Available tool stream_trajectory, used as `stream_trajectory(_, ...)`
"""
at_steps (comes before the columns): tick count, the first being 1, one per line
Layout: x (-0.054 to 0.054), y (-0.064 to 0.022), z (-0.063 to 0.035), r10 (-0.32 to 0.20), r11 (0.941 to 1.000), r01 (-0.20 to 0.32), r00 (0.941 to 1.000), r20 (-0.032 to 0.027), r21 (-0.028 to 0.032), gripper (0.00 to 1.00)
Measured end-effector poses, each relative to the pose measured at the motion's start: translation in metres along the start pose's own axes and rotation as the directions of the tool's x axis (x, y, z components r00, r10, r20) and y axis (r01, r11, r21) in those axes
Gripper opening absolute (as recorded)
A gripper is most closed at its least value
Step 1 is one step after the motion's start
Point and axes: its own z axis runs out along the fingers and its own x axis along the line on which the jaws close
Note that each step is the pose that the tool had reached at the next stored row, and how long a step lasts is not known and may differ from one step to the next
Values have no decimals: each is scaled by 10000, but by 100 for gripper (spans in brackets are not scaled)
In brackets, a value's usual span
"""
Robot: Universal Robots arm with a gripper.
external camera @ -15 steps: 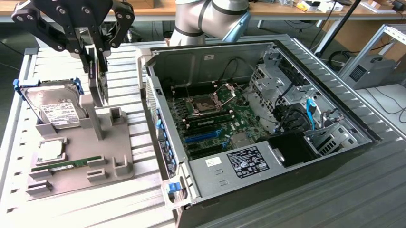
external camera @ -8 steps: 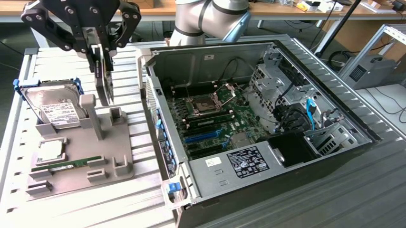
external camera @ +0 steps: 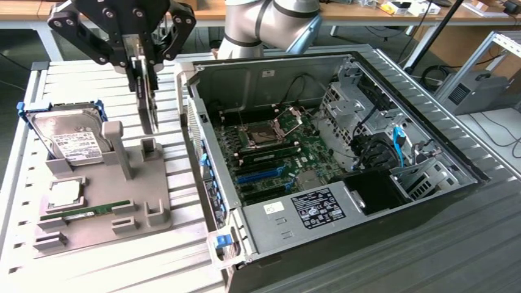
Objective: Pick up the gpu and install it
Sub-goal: 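Pick up the gpu and move the gpu toward the slot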
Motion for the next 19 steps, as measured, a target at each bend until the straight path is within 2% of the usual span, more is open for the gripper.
stream_trajectory(19, -328, 14, 9, -1, 10000, 1, 10000, 0, 0, 27)
